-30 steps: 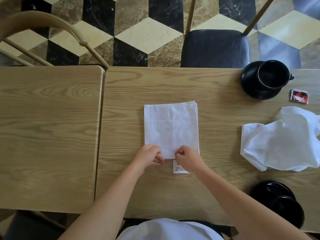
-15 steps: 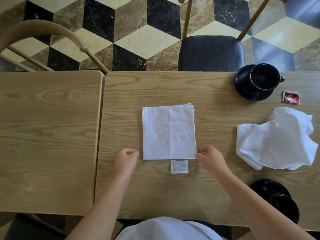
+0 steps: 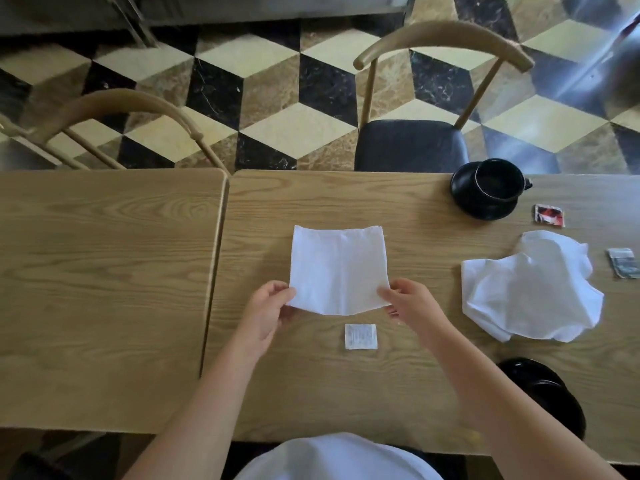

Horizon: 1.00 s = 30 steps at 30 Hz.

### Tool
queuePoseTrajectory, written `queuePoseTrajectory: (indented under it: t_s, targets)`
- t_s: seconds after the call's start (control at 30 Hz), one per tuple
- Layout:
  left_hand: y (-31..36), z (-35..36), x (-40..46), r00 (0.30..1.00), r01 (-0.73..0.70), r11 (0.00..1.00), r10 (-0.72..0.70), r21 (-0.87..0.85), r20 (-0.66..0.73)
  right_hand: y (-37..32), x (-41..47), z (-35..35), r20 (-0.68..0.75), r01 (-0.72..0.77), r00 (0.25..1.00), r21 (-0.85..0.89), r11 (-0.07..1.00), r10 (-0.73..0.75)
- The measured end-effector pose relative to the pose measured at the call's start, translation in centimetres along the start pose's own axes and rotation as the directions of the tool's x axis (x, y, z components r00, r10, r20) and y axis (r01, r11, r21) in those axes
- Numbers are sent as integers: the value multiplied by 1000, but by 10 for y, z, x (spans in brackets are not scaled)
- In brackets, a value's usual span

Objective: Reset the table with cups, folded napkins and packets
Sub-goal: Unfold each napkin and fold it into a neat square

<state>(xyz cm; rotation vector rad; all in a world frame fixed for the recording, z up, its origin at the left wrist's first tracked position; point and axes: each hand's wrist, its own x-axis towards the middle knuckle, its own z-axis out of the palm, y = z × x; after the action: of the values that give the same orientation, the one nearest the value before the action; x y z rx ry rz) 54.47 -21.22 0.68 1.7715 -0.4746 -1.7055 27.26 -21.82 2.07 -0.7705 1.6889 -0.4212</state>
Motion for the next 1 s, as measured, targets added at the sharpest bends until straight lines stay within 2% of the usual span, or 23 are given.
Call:
queuePoseTrajectory:
  t_s: [0.1,0.2,0.33,0.43,0.53,0.63,0.77,0.9,1.0]
  targets:
    - [-25,-17,-27,997,-35,994,41,-101,61,22,-26,0,6,16,1000,41,999,-16]
    - [-69,-33,-45,996,78,993,-74,-85,52,60,-52,7,45,-96,995,113,989,91]
    - [-122,-43,-61,968,251,968,-250,26,-38,105,-75,19,69,-277,960,131,952,270]
    - [-134,-42,-64,962,262,965,-259,18,-88,116,-78,20,31,-308,951,100,946,307]
    - [-126,-38,-62,976,184,981,-176,58,-126,112,-77,21,-13,-271,962,116,956,274]
    - [-109,-36,-60,991,93,993,-86,68,-98,102,-74,17,-51,-193,978,157,969,203]
    - [-75,-29,-49,999,43,998,-42,-38,23,77,-59,8,39,-127,992,225,966,121]
    - [-41,-17,-30,996,86,988,-87,-125,2,49,-35,4,0,-131,991,291,948,137]
    - [-26,-11,-11,990,136,983,-138,-122,-5,35,-14,3,-1,-156,987,271,950,162]
